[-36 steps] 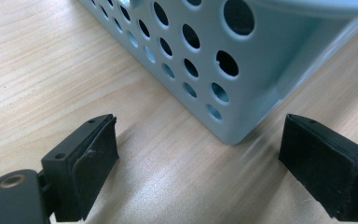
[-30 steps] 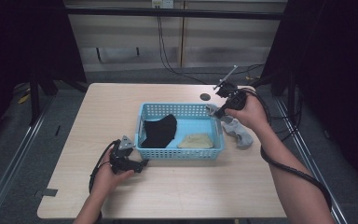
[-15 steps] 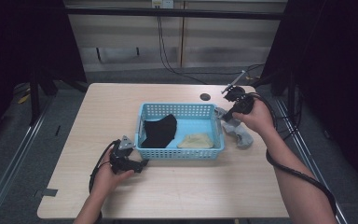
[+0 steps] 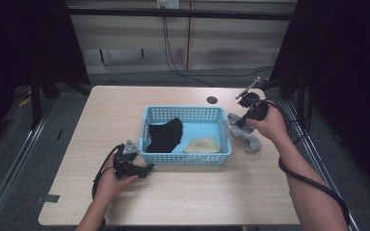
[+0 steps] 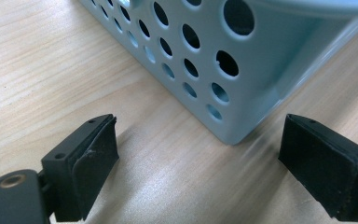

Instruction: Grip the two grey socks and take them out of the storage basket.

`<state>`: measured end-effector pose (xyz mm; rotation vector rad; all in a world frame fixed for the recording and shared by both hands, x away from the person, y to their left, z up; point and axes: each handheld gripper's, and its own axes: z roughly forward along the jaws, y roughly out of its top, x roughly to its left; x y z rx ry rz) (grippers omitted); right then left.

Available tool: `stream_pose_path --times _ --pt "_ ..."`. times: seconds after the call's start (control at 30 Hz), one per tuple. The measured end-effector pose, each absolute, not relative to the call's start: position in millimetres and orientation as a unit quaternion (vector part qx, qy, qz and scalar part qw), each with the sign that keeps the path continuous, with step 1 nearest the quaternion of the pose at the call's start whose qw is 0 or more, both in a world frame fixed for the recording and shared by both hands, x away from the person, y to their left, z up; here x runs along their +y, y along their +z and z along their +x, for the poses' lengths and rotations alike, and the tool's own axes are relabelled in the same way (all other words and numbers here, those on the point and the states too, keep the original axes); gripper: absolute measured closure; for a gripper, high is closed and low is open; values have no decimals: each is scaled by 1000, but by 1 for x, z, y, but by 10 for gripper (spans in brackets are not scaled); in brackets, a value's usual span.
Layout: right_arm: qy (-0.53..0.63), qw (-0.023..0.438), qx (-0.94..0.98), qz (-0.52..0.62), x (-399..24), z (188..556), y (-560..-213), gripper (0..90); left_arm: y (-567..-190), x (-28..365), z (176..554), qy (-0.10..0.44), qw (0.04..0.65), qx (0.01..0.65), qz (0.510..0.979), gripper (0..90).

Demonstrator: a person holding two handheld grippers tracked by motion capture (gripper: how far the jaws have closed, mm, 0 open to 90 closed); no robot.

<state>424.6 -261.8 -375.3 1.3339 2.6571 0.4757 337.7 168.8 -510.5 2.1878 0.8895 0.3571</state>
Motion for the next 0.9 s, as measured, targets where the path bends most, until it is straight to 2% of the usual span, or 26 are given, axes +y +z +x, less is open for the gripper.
stream_pose_path --times 0.33,0.9 --pt "151 67 873 459 -273 425 -385 845 -511 169 338 139 368 346 852 107" --pt "143 55 866 476 -275 431 -424 834 -510 169 338 140 363 343 855 107"
